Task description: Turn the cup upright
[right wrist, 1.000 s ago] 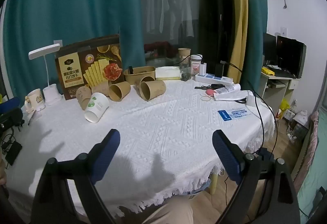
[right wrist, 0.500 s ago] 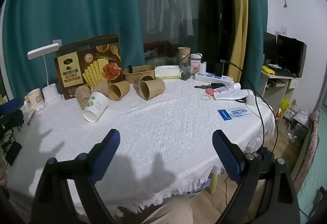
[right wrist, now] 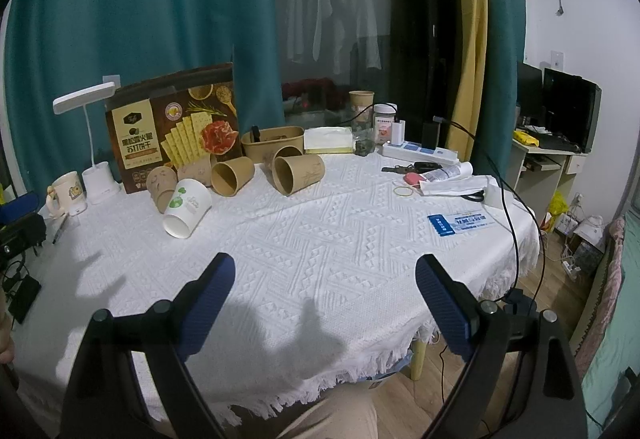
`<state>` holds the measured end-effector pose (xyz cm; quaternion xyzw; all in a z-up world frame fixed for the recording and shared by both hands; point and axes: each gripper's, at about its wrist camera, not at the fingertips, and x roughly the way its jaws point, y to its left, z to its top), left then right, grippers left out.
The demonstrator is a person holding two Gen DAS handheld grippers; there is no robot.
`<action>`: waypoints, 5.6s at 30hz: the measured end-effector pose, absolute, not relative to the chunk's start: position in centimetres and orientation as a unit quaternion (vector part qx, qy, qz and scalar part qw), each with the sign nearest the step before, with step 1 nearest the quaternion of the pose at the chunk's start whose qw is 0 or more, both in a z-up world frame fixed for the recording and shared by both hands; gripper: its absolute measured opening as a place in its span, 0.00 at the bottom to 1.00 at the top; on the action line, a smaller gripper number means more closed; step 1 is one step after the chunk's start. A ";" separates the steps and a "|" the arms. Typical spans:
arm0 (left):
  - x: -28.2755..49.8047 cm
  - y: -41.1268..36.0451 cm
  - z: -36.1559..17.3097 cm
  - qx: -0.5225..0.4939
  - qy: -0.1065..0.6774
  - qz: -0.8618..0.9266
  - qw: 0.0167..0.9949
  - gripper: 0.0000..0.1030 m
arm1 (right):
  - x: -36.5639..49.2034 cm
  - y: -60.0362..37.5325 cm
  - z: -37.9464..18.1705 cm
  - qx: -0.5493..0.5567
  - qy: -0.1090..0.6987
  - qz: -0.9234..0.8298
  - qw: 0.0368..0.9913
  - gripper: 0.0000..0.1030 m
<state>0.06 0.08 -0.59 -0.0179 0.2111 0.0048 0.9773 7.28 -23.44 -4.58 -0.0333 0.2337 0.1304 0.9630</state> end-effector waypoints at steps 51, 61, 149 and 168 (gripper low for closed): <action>0.6 0.7 -0.5 -0.039 0.210 -0.002 0.977 0.93 | 8.0 -22.7 -5.1 -0.034 0.235 0.130 0.963 0.88; 1.8 0.5 -1.2 -0.043 0.222 -0.018 0.974 1.00 | 8.5 -22.8 -5.0 -0.031 0.236 0.133 0.962 0.88; 15.8 -8.7 -10.1 0.244 0.433 -0.214 0.841 0.72 | 13.5 -23.5 -8.9 -0.058 0.368 0.167 0.913 0.88; 3.5 6.3 -8.1 -0.096 0.344 -0.028 0.934 0.72 | 15.9 -7.6 -9.1 -0.464 0.376 0.414 0.687 0.88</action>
